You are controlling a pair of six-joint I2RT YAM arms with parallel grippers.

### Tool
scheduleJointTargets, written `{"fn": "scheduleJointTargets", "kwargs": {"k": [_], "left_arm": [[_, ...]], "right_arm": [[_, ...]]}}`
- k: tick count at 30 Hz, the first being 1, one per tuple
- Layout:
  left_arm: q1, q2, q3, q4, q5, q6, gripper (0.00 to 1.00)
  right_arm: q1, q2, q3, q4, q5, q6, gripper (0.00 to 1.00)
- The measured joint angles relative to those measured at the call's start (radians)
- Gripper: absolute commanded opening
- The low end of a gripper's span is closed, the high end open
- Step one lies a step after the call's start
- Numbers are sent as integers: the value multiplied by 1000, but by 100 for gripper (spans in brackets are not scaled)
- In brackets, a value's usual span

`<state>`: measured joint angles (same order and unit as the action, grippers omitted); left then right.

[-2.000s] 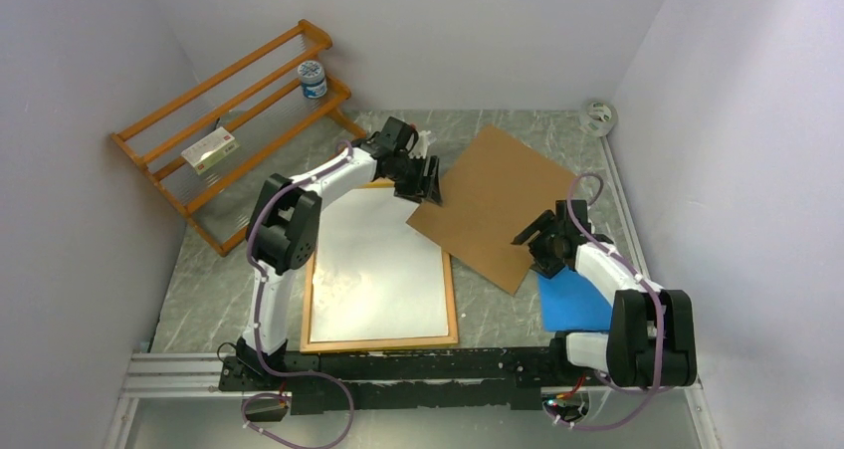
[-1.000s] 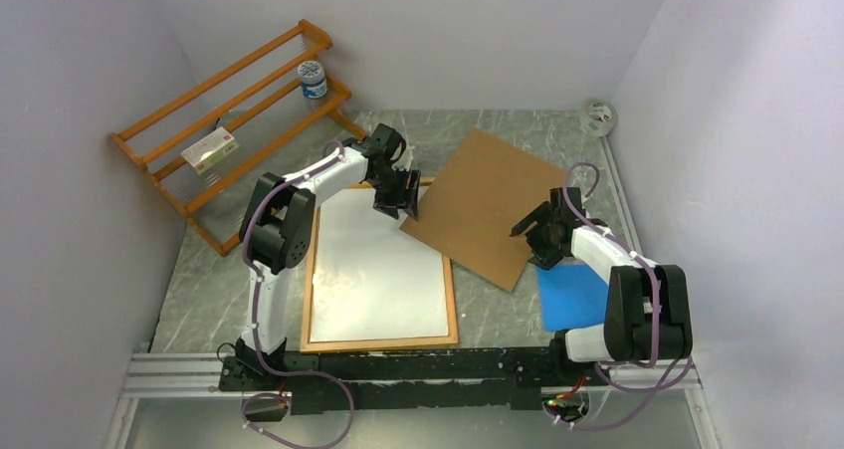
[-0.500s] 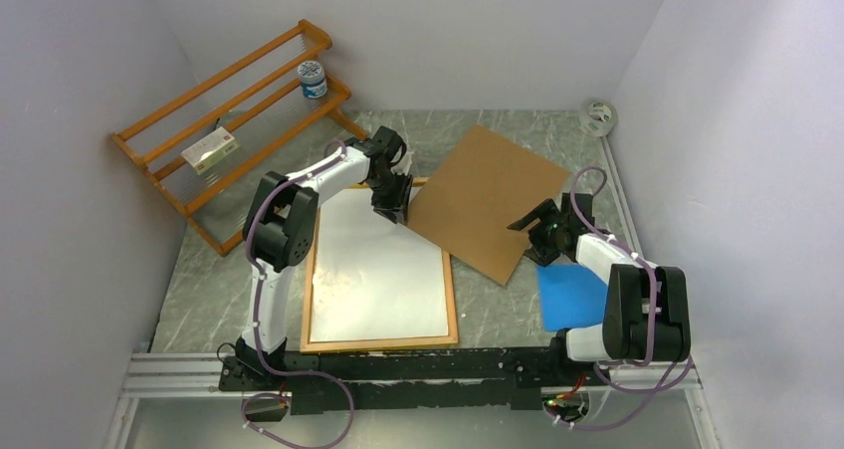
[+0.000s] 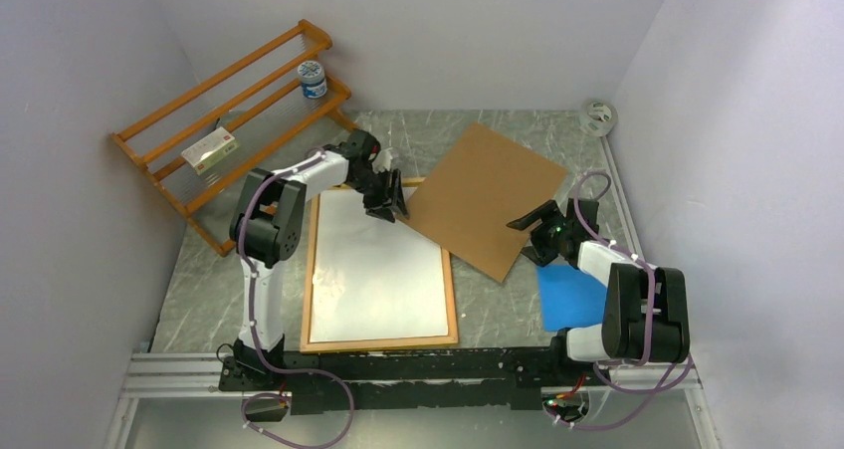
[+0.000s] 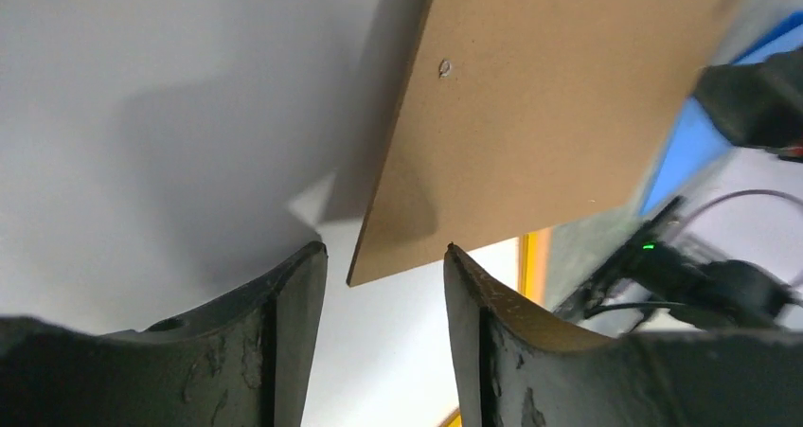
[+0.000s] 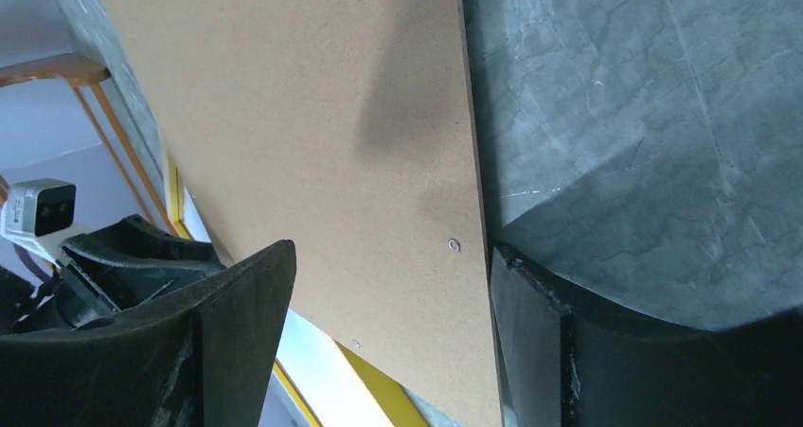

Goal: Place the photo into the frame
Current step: Turn over the photo frame item at the center of the board.

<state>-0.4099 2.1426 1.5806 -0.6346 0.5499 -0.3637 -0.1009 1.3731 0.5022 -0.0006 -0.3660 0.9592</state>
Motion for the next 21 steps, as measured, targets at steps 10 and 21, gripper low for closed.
{"fn": "scheduleJointTargets", "kwargs": {"k": [10, 21], "left_arm": [[82, -45, -140, 290, 212, -200, 46], [93, -42, -141, 357, 288, -285, 55]], "right_arm": [[-11, 0, -6, 10, -11, 1, 78], [-14, 0, -6, 10, -11, 0, 78]]}}
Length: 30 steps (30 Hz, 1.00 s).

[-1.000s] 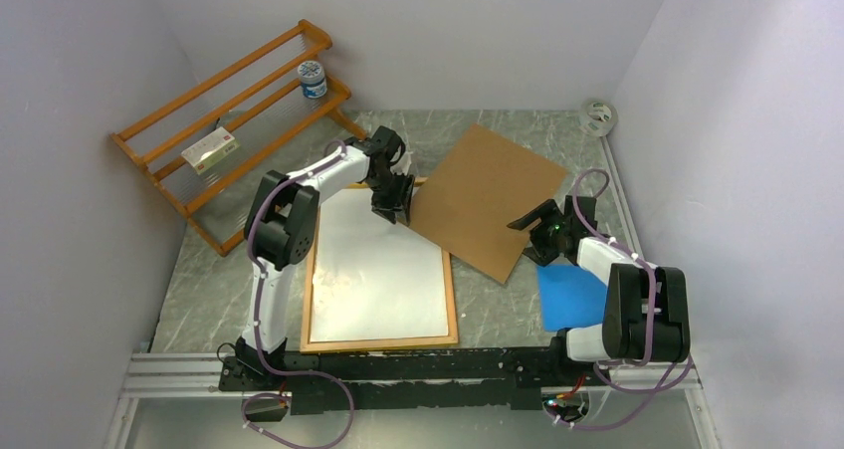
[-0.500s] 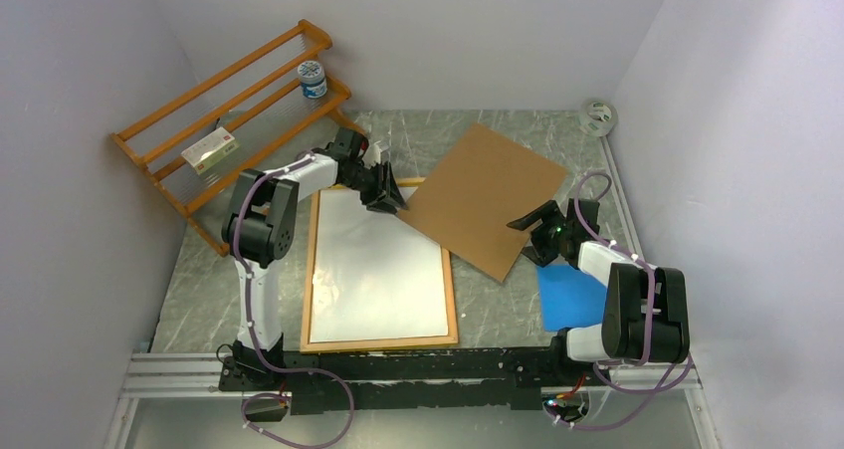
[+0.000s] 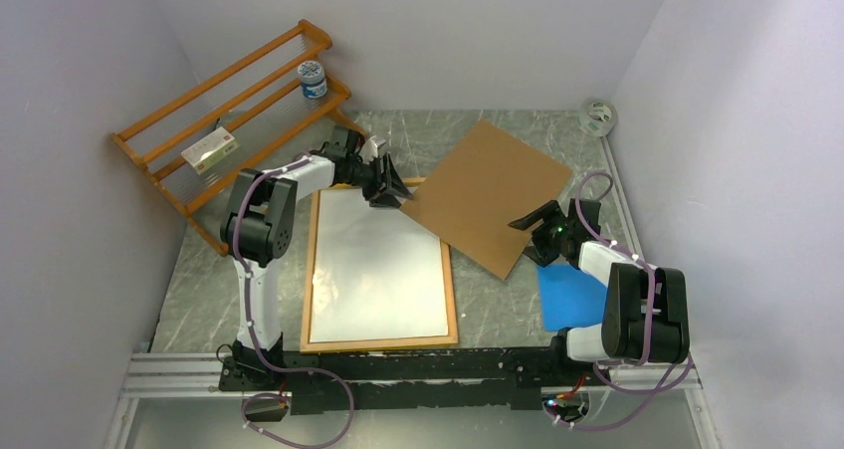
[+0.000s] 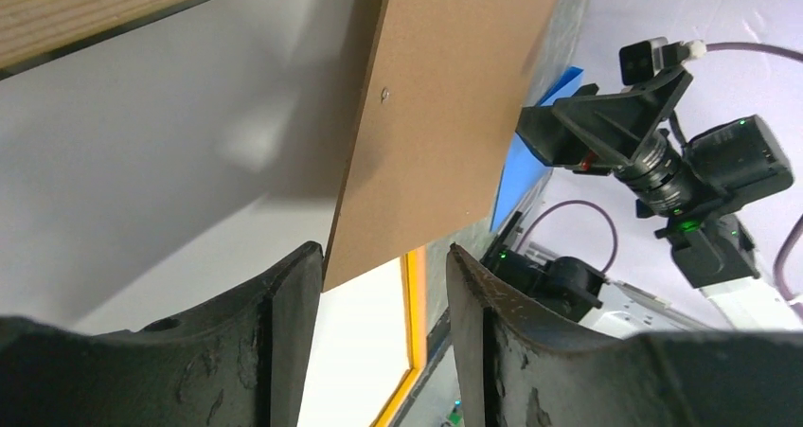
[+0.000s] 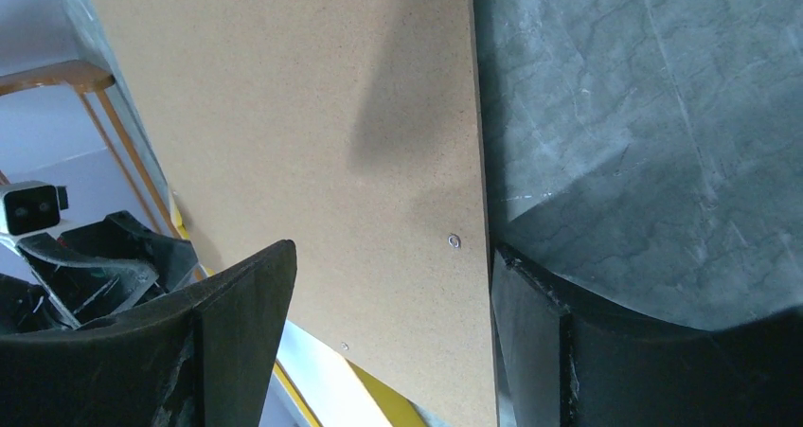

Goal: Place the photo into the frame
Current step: Turn over the photo frame item at the center of the board.

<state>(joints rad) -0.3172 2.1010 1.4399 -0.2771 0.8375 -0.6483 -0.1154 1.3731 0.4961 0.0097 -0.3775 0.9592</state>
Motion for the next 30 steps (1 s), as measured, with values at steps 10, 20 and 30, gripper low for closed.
{"fn": "scheduleJointTargets", "kwargs": {"k": [10, 20, 30], "left_arm": [[12, 43, -29, 121, 34, -180, 53], [15, 44, -92, 381, 77, -455, 47], [-18, 83, -149, 583, 155, -650, 31]], "right_arm": [[-7, 1, 0, 4, 2, -2, 78], [-9, 2, 0, 7, 6, -6, 77], [-8, 4, 0, 8, 3, -8, 77]]}}
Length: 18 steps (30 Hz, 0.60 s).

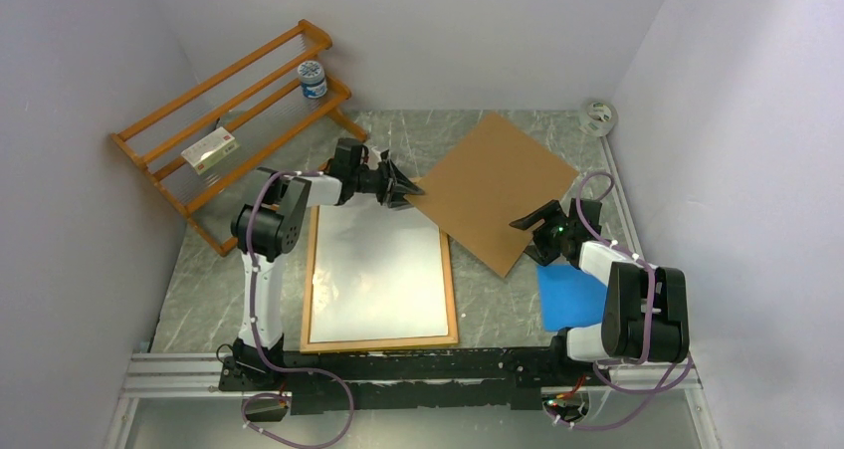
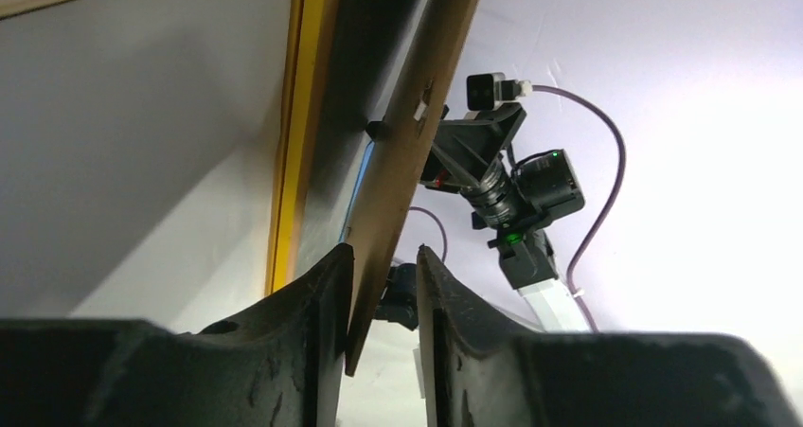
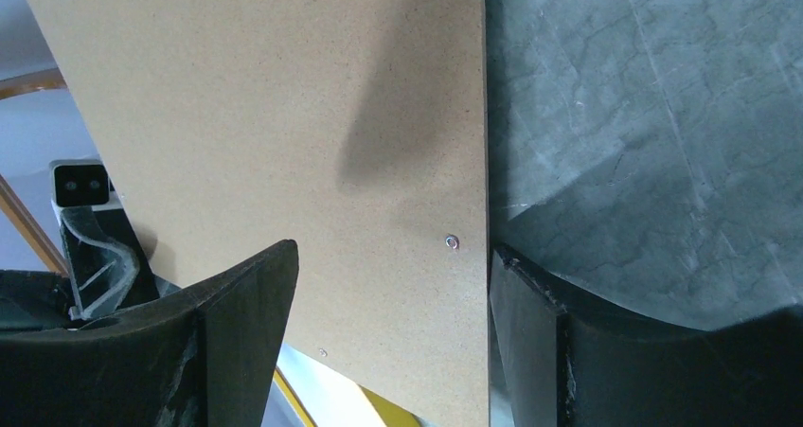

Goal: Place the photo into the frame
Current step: Turn over the photo frame item at the center of the board.

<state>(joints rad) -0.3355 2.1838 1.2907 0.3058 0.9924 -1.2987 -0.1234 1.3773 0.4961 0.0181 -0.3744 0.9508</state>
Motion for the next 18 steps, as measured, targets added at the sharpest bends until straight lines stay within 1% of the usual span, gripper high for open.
{"fn": "scheduleJointTargets", "kwargs": {"k": [2, 4, 6, 8, 11, 14, 18], "left_arm": [[-4, 0, 12, -29, 2, 30, 25], [-6, 0, 34, -92, -3, 85, 17], [-9, 0, 66, -167, -12, 158, 12], [-11, -1, 98, -229, -23, 219, 3], [-13, -10, 147, -296, -31, 312, 3], [-14, -39, 208, -375, -39, 399, 3], [-21, -81, 300, -480, -68, 501, 3]], "right_arm": [[0, 0, 1, -1, 0, 0, 77], [1, 0, 4, -6, 2, -1, 78], [3, -2, 10, -23, 3, -5, 79], [6, -16, 19, -63, 18, -14, 80], [11, -55, 45, -173, 68, -35, 84], [11, -105, 105, -296, 142, -51, 89], [11, -169, 222, -443, 253, -66, 91]]}}
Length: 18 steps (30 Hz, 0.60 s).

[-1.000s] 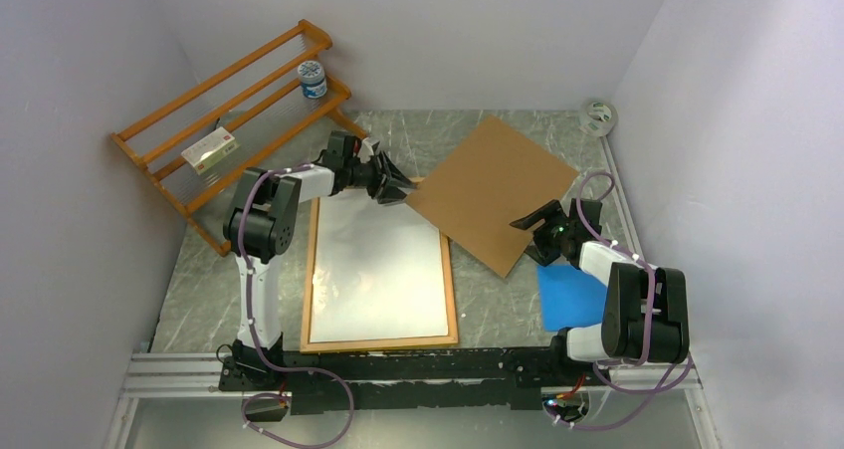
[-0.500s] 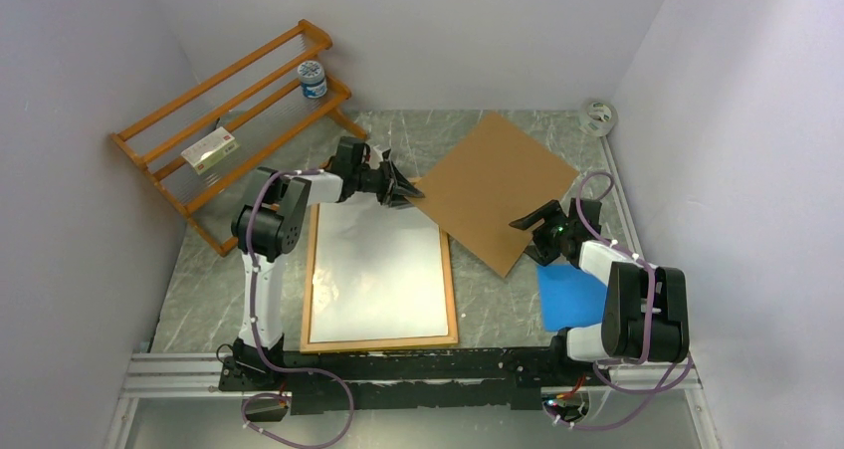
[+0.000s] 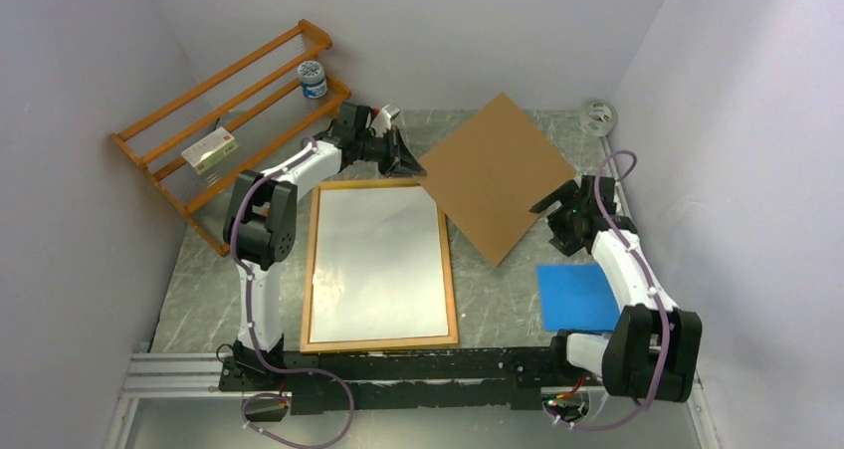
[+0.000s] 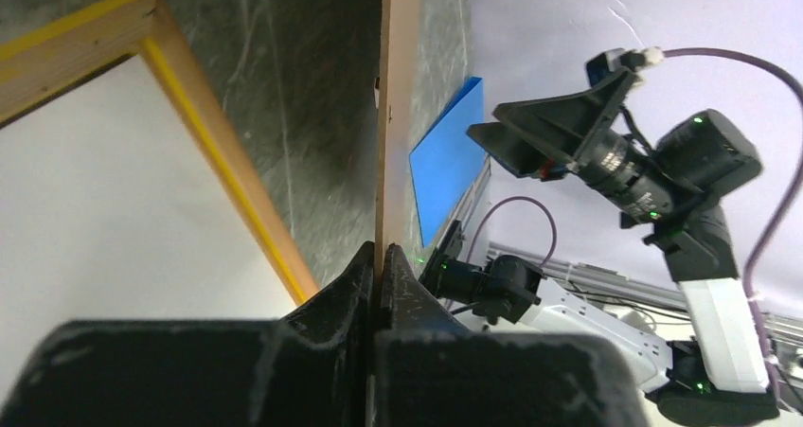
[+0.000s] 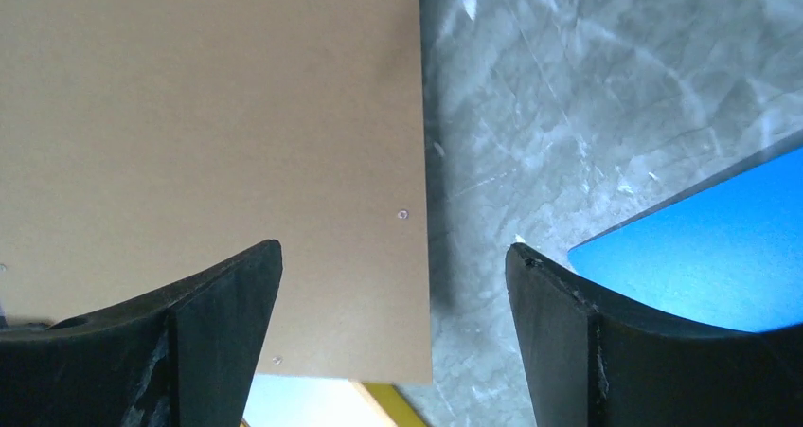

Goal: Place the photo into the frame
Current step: Turn over the photo frame item at the center of the board.

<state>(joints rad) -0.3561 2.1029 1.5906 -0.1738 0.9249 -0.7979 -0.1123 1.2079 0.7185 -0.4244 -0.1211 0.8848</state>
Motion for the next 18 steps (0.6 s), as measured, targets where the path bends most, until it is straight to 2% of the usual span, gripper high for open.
{"fn": "scheduleJointTargets", "kwargs": {"k": [5, 11, 18], "left_arm": [[-26, -46, 111, -126, -72, 137, 3], [-90, -87, 222, -222, -160, 280, 3], [-234, -117, 314, -293, -313, 502, 3]], "right_arm": [[0, -62, 142, -127, 61, -19, 90], [0, -37, 377, -250, 40, -25, 89], [1, 10, 619, -350, 1, 1, 90]]}}
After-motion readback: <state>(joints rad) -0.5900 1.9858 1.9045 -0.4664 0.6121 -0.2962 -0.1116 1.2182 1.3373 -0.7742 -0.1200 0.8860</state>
